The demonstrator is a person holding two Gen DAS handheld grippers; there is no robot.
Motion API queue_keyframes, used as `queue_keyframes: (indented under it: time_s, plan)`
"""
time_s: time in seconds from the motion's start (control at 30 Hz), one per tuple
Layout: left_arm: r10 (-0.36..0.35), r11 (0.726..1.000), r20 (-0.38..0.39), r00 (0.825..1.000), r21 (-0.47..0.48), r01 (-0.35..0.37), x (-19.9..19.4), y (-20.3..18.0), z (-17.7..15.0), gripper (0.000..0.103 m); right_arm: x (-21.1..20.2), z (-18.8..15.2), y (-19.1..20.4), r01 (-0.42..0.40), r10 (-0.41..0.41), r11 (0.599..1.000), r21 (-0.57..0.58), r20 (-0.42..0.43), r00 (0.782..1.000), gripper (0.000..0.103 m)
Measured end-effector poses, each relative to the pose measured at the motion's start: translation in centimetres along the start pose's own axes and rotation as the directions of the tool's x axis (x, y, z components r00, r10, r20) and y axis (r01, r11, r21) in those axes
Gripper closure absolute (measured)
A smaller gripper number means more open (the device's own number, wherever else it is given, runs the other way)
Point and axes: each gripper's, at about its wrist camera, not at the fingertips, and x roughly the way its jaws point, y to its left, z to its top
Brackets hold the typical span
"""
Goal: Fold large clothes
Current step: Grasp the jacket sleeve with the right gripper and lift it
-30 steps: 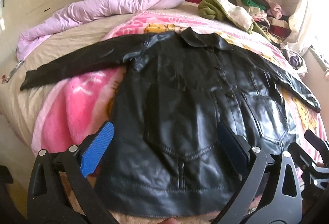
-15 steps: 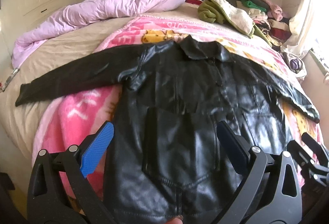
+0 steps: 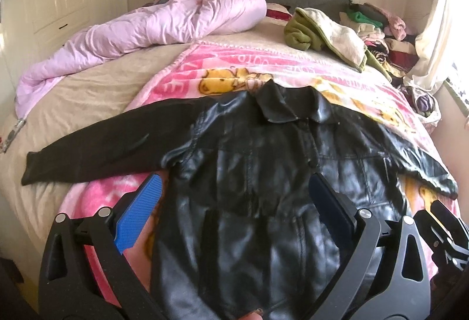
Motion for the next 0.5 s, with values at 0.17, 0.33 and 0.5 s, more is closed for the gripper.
queue_keyframes:
  time_s: [0.17,0.33,0.5]
  plan:
    - [-0.023,1.0,-0.033,0.999,0.013,0.024,2.1,-1.6,1.1,0.009,0.8,1.5,-0.6,0.009,-0.009,1.0,0.026,0.01,1.0,0.004]
    - [-0.017,1.0,-0.04,0.999,0.013,0.018,4.0,-2.7,2.8,0.009,2.4,3.7,-1.7,0.028,-0.029,0.998,0.059,0.013,0.999,0.004]
    - [-0.037,0.999,-0.053,0.998,0.019,0.038,6.0,-3.8,4.5,0.009,3.8,5.2,-3.5,0.065,-0.066,0.993,0.094,0.015,0.998,0.004]
